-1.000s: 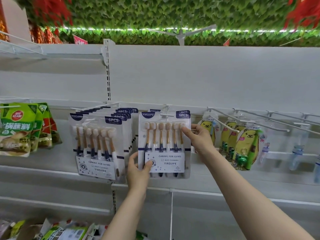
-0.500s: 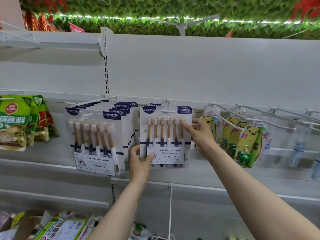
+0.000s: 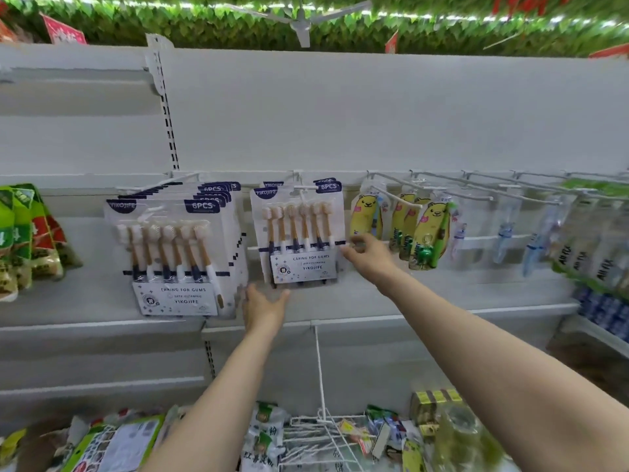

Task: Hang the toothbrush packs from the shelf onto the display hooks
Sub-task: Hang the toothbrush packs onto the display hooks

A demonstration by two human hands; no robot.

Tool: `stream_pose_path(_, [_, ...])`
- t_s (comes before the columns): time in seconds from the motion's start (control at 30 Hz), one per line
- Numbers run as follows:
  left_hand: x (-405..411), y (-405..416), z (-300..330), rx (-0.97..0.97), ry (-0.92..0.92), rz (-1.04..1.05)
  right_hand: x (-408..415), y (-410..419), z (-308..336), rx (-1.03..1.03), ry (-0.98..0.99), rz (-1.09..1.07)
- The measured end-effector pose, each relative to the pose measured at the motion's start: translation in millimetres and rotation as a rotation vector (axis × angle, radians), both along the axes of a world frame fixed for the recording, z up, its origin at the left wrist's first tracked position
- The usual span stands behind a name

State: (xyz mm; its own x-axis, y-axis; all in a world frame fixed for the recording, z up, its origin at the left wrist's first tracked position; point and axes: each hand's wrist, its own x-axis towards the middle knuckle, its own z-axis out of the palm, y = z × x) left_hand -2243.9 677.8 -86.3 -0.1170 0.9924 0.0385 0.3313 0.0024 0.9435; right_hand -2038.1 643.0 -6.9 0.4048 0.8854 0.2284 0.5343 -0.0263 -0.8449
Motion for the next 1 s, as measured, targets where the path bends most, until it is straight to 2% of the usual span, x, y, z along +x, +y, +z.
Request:
stream_pose_path(0.2, [24.3,-36.9,-13.7,-0.006,0.292,-0.242,26.1,-78.6,-31.2,-0.268,-0.344,-0.048])
stream_pose_path(0.33, [62.3,-77.5,3.5,0.109,0.460,-0.457,66.3,-140.8,-23.5,-0.450,-0.616,-0.062])
stream_pose_path(0.43, [97.9,-111.4,25.5,0.211,0.532,-0.577,101.3,-185.8,-12.9,-0.509,-0.754,-0.106])
stream_pose_path(0.67, [201.4,-206.0,85.9,0.453,0.685,-0.726,196.0,-296.6,23.6,-0.497,-0.847,-0.160])
stream_pose_path(1.0, [380.8,-382.0,120.1,0.644,0.685,-0.832,356.4,-506.8,66.6,-0.265,-0.842,-0.284])
